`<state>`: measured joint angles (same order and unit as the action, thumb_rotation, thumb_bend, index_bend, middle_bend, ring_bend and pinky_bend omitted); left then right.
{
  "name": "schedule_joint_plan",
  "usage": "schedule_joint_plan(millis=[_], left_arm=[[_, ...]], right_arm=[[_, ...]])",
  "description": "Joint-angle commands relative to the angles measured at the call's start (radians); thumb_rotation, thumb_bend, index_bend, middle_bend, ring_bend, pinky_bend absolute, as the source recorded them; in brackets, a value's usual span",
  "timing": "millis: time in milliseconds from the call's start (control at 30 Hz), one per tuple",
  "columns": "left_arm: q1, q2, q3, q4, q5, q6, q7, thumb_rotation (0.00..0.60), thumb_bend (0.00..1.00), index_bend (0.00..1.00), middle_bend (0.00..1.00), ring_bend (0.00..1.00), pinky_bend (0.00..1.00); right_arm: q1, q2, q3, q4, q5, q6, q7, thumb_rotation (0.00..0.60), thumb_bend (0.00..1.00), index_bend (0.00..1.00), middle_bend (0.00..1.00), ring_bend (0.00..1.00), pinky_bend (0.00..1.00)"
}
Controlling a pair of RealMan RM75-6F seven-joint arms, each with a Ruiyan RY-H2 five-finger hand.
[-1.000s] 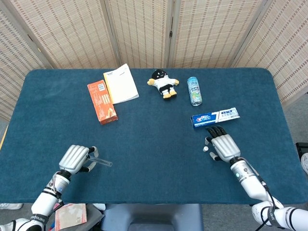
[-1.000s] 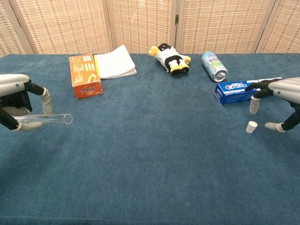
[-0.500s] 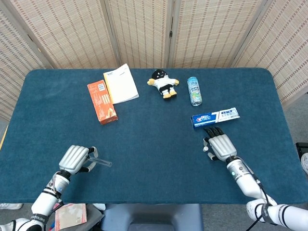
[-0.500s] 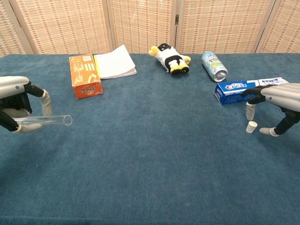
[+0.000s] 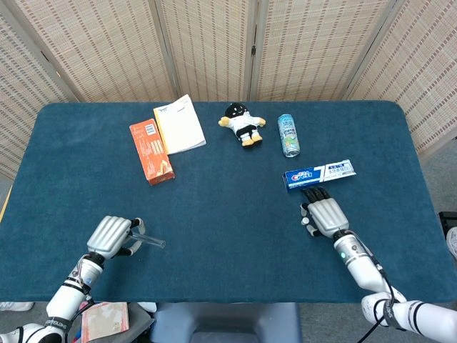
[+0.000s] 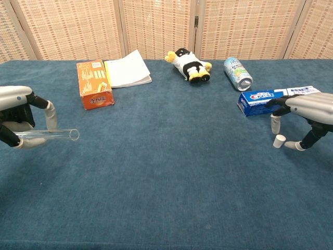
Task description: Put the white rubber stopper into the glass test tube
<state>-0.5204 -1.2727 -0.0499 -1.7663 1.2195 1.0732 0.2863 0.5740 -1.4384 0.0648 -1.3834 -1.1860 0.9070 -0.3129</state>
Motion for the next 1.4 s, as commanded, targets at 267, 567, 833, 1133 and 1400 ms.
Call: schedule_joint_plan(millis=[267,567,833,1133,1400], left_arm=[[0.002,-0.001,-0.001,0.004,0.001,0.000,-0.003,0.600,0.36,0.56,1.00,1.00,1.00],[0.003,-0.002,-0.002,0.007,-0.001,-0.003,-0.003,0.600,0.36,0.56,1.00,1.00,1.00],[0.004,-0.003,-0.003,0.007,-0.006,-0.005,0.002,0.600,0.36,0.56,1.00,1.00,1.00],[0.001,0.001,-0.010,0.005,-0.011,-0.007,-0.001,0.600,0.36,0.56,1.00,1.00,1.00],[-0.027,0.026,-0.057,-0.006,-0.027,-0.045,-0.079,0.600,0.36,0.57,1.00,1.00,1.00]], right_arm=[[0.004,-0.007,-0.001,0.007,0.008,-0.010,-0.007,0.600,0.30,0.45,0.09,0.00,0.00],[0.008,-0.011,0.002,0.011,0.016,-0.015,-0.008,0.600,0.31,0.45,0.09,0.00,0.00],[0.009,-0.010,0.002,0.010,0.019,-0.018,-0.006,0.600,0.33,0.47,0.10,0.00,0.00],[0.002,0.007,0.007,-0.014,-0.004,0.007,0.019,0.600,0.41,0.53,0.13,0.00,0.00],[-0.013,0.119,0.041,-0.186,-0.085,0.097,0.081,0.600,0.47,0.55,0.15,0.00,0.00]])
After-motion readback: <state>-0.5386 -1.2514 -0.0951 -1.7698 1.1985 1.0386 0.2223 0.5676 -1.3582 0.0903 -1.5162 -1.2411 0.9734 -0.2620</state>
